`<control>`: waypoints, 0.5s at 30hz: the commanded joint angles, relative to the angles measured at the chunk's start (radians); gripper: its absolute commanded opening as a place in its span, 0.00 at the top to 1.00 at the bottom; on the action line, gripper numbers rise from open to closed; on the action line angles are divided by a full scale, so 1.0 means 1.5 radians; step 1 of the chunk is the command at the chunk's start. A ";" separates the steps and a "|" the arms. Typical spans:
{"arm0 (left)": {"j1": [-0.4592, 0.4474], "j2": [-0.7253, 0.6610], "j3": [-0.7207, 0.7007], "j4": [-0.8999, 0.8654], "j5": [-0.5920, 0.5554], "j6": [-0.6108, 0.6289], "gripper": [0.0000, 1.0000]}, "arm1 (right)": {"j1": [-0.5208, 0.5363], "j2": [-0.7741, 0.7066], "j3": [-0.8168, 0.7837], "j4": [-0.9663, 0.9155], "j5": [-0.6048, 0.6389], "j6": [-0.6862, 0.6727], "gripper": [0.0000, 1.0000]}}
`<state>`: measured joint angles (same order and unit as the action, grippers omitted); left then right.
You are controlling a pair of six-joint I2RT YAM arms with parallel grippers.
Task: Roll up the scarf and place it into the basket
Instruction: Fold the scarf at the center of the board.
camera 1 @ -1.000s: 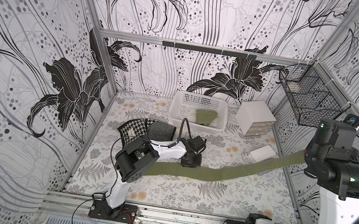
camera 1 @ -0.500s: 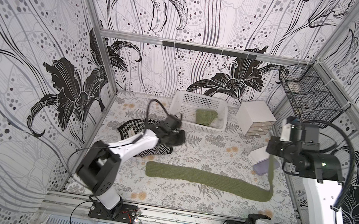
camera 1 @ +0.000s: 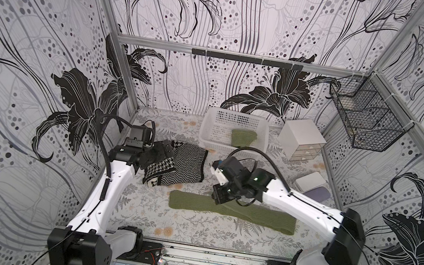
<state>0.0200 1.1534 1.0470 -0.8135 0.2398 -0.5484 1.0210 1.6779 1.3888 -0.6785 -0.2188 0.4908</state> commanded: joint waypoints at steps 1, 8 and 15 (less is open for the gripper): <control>0.006 -0.004 -0.023 -0.007 0.053 0.028 0.01 | 0.033 0.093 0.094 0.070 -0.037 0.031 1.00; 0.005 -0.002 -0.074 -0.001 0.085 0.010 0.01 | 0.061 0.217 0.237 0.058 -0.052 0.034 1.00; 0.002 0.028 -0.142 0.042 0.132 -0.030 0.01 | 0.062 0.076 0.035 0.129 -0.014 0.056 0.39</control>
<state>0.0284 1.1778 0.8665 -0.7906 0.3862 -0.5694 1.1114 1.9026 1.5173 -0.4934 -0.2695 0.5610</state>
